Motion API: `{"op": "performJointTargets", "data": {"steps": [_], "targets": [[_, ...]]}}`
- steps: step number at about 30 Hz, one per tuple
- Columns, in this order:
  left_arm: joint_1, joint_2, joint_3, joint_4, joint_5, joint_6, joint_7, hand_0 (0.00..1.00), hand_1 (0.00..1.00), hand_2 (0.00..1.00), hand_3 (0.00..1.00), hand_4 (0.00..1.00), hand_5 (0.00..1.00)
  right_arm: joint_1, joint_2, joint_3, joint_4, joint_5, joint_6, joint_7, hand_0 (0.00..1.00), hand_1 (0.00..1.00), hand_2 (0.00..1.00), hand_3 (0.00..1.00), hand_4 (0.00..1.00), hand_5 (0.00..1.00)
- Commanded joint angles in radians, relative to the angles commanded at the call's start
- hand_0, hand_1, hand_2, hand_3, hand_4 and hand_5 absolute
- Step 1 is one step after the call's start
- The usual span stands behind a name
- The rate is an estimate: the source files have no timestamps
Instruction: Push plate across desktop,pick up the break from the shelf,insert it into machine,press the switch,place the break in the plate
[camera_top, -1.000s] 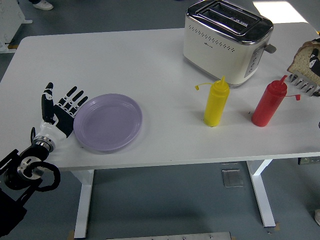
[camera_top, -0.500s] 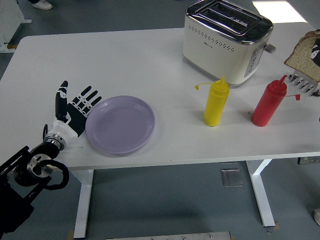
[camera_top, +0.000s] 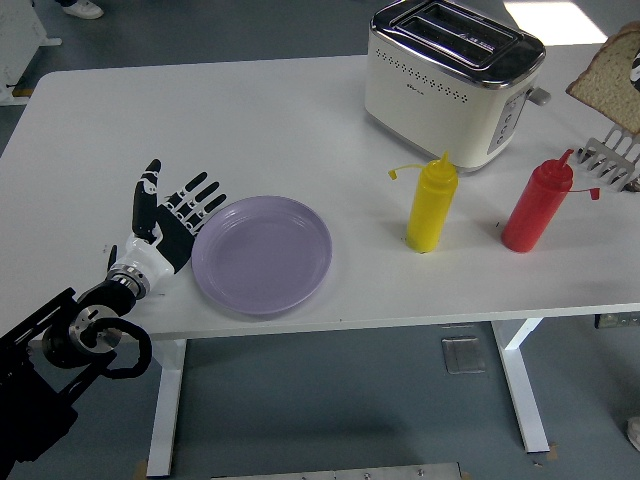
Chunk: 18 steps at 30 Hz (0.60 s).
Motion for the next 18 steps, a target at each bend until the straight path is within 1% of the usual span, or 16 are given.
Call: {"op": "performJointTargets", "data": {"steps": [1, 6, 7, 12, 13, 18], "targets": [[-0.001, 0.000, 0.003, -0.003, 0.000, 0.000, 0.001, 0.856, 0.785, 0.729, 0.730, 0.781, 0.998, 0.002, -0.002, -0.001, 0.006, 0.004, 0.001, -0.003, 0.381, 0.477, 0.458, 0.402, 0.217, 0.002], [-0.011, 0.000, 0.027, -0.018, -0.003, 0.000, 0.004, 0.856, 0.785, 0.729, 0.730, 0.781, 0.998, 0.018, -0.016, -0.007, 0.037, 0.023, 0.005, -0.018, 0.381, 0.477, 0.458, 0.402, 0.217, 0.002], [-0.012, 0.000, 0.030, -0.020, -0.003, 0.001, 0.004, 0.856, 0.786, 0.730, 0.732, 0.779, 0.998, 0.020, -0.018, -0.008, 0.041, 0.026, 0.005, -0.019, 0.393, 0.477, 0.458, 0.400, 0.180, 0.002], [-0.018, 0.000, 0.043, -0.031, -0.007, 0.001, 0.005, 0.856, 0.786, 0.730, 0.732, 0.779, 0.998, 0.038, -0.031, -0.016, 0.071, 0.044, 0.009, -0.029, 0.393, 0.477, 0.458, 0.400, 0.180, 0.002], [-0.019, 0.000, 0.044, -0.032, -0.007, 0.001, 0.006, 0.856, 0.785, 0.729, 0.730, 0.776, 0.998, 0.042, -0.034, -0.019, 0.077, 0.049, 0.011, -0.032, 0.399, 0.477, 0.457, 0.398, 0.146, 0.002], [-0.018, 0.002, 0.036, -0.043, -0.009, 0.004, 0.006, 0.856, 0.785, 0.729, 0.730, 0.776, 0.998, 0.073, -0.059, -0.044, 0.122, 0.103, 0.025, -0.056, 0.399, 0.477, 0.457, 0.398, 0.146, 0.002]]}}
